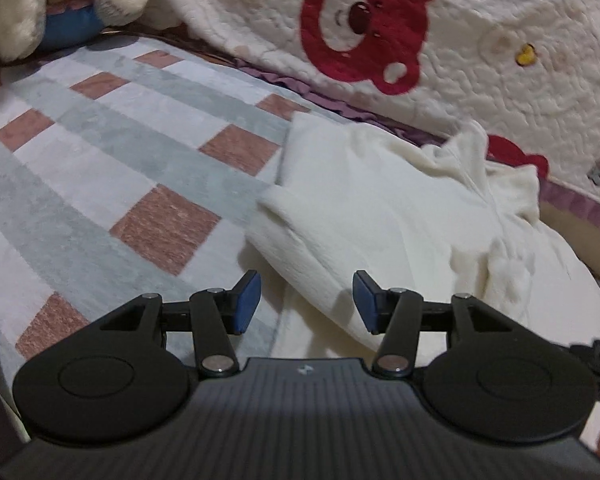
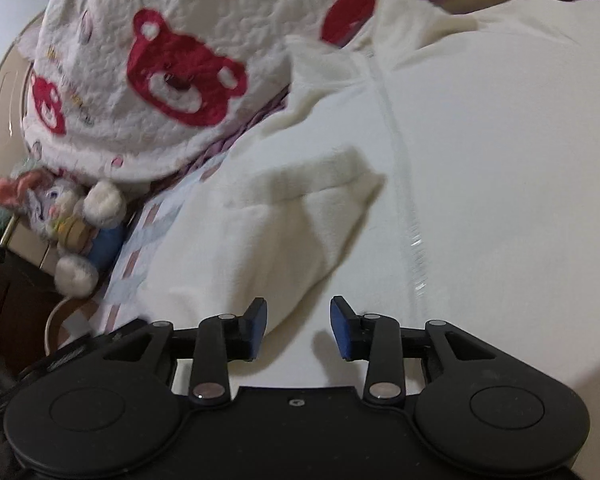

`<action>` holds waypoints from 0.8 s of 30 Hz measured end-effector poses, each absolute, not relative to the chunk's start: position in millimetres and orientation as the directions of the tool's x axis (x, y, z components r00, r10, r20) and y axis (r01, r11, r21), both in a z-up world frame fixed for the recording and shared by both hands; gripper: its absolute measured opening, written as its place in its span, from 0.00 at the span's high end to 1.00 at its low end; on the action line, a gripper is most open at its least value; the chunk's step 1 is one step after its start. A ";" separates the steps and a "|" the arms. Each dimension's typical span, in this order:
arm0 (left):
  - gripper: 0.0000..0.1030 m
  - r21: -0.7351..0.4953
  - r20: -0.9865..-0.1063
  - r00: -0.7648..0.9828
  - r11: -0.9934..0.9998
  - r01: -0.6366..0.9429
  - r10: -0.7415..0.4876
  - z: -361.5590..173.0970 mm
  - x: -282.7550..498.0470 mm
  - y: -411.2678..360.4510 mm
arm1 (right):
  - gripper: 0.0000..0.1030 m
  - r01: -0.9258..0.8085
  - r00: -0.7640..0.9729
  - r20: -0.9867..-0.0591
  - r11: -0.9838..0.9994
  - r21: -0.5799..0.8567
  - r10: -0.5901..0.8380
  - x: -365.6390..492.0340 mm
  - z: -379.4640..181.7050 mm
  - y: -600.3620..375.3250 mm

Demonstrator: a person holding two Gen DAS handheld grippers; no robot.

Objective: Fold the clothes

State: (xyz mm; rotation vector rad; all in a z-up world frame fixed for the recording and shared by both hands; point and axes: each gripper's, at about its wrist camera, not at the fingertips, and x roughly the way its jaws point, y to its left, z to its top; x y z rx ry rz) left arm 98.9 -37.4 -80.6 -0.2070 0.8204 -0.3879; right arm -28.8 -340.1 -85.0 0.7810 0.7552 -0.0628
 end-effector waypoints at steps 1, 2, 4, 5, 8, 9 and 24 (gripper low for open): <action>0.51 -0.328 -0.669 0.618 0.910 0.254 -0.413 -81.4 99.1 -38.2 | 0.55 0.321 0.739 -0.639 0.724 0.611 0.212 -24.8 -81.7 -334.1; 0.51 -0.326 -0.669 0.617 0.909 0.258 -0.415 -81.7 99.2 -39.7 | 0.49 0.325 0.741 -0.639 0.721 0.612 0.208 -20.5 -79.0 -328.8; 0.52 -0.319 -0.680 0.597 0.905 0.283 -0.426 -82.6 101.2 -42.8 | 0.31 0.332 0.747 -0.635 0.718 0.612 0.196 -12.3 -75.9 -320.0; 0.54 -0.316 -0.685 0.587 0.902 0.295 -0.432 -83.1 102.2 -44.4 | 0.31 0.333 0.750 -0.634 0.720 0.609 0.190 -8.6 -74.3 -315.5; 0.60 -0.314 -0.695 0.563 0.893 0.322 -0.447 -84.1 107.5 -49.3 | 0.31 0.299 0.758 -0.630 0.771 0.563 0.166 -9.7 -73.6 -299.5; 0.61 -0.309 -0.694 0.567 0.894 0.324 -0.445 -84.8 109.0 -50.6 | 0.31 0.302 0.755 -0.639 0.787 0.538 0.147 -11.8 -75.2 -295.1; 0.62 -0.312 -0.635 0.636 0.899 0.307 -0.438 -86.0 121.9 -45.6 | 0.22 0.475 0.598 -0.795 0.844 0.250 -0.101 68.7 -87.5 -310.1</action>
